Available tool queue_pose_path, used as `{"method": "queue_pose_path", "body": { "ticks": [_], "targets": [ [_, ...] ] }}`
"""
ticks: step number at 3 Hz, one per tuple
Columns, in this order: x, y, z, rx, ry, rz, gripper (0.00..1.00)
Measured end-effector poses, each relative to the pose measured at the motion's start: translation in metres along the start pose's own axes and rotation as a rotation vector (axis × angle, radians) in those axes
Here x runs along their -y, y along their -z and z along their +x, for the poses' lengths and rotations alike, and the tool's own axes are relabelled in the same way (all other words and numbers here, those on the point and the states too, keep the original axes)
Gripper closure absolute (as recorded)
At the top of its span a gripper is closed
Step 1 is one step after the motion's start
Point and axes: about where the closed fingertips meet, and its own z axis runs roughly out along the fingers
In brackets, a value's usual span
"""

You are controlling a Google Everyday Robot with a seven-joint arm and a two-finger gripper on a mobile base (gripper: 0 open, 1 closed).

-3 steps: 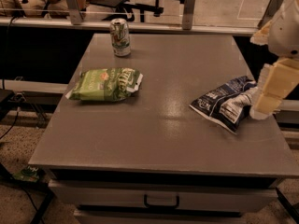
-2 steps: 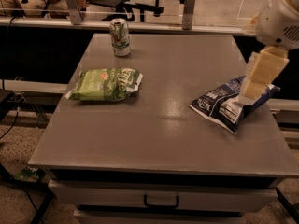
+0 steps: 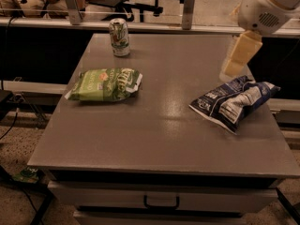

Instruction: Knock 7up can over

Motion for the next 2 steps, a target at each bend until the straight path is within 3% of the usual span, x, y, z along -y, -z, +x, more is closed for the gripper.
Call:
{"method": "queue_pose_path", "body": {
  "ticks": [2],
  "targets": [
    [0.068,-0.037,-0.05,0.145,-0.066,0.015,0.0]
  ]
}}
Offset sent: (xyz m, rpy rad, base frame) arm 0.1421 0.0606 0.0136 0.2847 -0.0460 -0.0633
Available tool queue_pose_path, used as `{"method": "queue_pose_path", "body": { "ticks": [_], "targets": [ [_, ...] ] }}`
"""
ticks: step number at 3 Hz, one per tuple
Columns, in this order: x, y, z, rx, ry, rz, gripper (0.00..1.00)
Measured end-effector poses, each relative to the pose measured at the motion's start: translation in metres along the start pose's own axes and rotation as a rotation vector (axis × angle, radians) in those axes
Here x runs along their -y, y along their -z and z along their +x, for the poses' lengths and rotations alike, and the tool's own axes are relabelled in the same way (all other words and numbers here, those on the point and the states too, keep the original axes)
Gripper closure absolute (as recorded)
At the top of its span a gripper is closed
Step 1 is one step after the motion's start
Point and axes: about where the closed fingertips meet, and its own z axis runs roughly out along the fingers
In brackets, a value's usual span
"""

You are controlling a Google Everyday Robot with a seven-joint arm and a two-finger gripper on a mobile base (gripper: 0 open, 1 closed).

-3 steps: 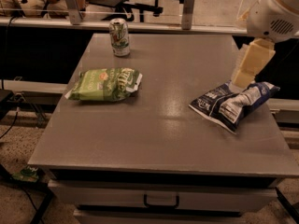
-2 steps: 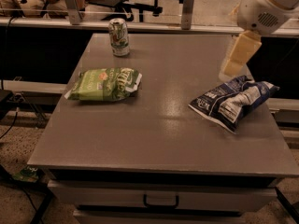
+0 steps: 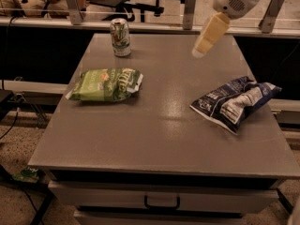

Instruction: Knock 7up can over

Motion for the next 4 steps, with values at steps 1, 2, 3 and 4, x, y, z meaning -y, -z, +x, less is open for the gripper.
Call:
{"method": "queue_pose_path", "body": {
  "ticks": [1,2,3,4],
  "targets": [
    [0.023,-0.03,-0.037,0.089,-0.071,-0.011,0.0],
    [0.033,-0.066,-0.077,0.143,-0.142,0.009,0.0],
    [0.038,-0.094,-0.099,0.151,-0.179,0.048,0.0],
    [0.04,-0.139,-0.134,0.181,-0.206,0.079,0.0]
  ]
}}
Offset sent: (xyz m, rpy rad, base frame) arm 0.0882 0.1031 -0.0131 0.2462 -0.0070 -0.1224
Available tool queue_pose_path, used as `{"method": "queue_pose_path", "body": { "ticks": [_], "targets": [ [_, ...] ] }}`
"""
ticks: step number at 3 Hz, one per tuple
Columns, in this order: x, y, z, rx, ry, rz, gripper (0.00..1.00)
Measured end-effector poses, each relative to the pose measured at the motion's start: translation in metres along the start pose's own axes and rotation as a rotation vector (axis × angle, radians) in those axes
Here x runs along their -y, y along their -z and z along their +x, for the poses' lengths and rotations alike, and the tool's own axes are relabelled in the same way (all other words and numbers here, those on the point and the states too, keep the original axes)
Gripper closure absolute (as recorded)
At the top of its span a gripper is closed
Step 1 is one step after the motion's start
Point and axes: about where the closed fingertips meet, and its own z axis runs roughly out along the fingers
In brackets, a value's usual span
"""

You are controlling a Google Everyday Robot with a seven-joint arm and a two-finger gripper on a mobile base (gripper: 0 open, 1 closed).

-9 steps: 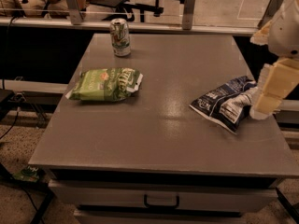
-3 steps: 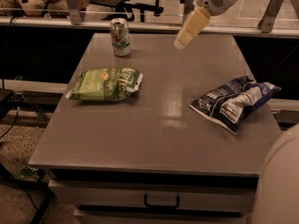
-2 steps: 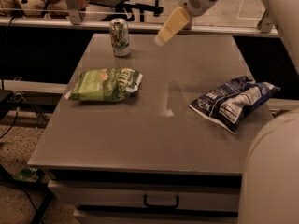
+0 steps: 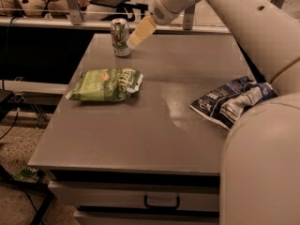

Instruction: Knock 7up can over

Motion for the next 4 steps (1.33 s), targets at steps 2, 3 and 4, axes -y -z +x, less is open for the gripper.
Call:
{"method": "queue_pose_path", "body": {
  "ticks": [2,3,4],
  "targets": [
    [-0.012,-0.055,-0.03,0.033,-0.029,-0.016,0.0],
    [-0.017,-0.074,-0.042,0.041,-0.044,-0.04,0.0],
    [-0.02,-0.088,-0.051,0.05,-0.063,-0.068,0.03]
  ]
}}
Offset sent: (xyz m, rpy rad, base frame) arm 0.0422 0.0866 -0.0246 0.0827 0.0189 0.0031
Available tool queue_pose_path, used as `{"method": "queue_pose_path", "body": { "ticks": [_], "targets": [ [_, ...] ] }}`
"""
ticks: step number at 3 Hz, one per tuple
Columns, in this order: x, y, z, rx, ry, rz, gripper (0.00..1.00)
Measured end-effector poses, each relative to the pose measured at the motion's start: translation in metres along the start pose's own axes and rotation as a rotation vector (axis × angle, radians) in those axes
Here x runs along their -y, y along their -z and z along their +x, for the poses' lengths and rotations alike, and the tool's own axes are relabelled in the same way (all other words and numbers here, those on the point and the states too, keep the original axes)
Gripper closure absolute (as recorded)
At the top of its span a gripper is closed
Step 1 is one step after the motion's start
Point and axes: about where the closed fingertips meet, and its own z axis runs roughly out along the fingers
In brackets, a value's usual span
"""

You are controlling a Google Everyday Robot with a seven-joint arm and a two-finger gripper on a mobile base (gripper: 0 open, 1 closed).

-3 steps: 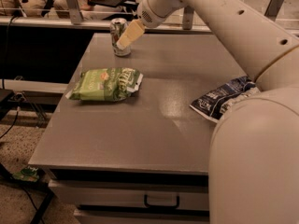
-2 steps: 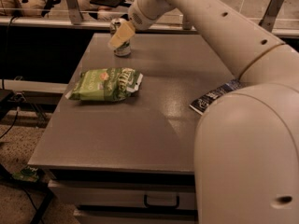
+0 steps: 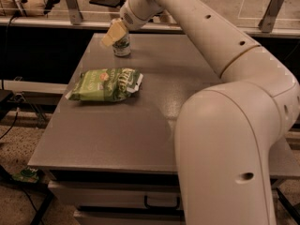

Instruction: Knock 7up can over

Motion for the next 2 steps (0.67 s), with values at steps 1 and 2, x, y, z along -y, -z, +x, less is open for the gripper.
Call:
{"method": "queue_pose_path", "body": {
  "ticks": [1,2],
  "targets": [
    [-0.0003,-0.0059,-0.0042,0.008,-0.007,-0.015,0.26],
    [0.0037,-0.0078,-0.0046,0.013,-0.025,-0.02,0.5]
  ]
}}
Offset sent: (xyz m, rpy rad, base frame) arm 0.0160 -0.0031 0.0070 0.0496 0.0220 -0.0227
